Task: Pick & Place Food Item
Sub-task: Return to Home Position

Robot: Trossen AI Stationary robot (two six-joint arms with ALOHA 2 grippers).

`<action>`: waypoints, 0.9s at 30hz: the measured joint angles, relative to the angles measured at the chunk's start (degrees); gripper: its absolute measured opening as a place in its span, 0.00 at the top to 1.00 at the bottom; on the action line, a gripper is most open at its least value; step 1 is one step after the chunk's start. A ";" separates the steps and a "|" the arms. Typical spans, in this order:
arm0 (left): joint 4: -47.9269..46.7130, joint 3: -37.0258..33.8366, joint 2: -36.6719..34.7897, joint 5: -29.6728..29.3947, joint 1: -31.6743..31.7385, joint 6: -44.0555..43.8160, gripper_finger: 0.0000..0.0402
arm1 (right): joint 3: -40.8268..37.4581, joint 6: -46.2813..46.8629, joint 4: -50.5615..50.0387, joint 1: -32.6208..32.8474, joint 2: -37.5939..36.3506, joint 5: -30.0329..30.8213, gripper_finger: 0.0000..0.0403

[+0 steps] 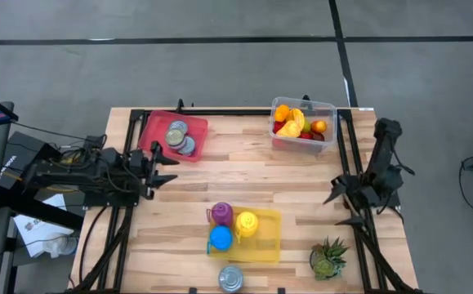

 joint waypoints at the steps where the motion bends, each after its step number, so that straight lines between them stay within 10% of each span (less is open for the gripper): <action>1: 2.62 -1.30 0.08 0.34 0.39 -0.07 0.50 | 0.00 -0.68 1.10 -0.37 0.30 -1.82 0.21; 8: 14.75 -11.37 1.61 1.87 5.63 -3.20 0.49 | -0.02 -7.10 2.33 -12.62 -1.96 -11.15 0.21; 27: 17.82 -11.36 3.22 18.53 16.83 0.14 0.49 | -0.02 8.73 -10.12 -62.07 -1.68 -37.18 0.21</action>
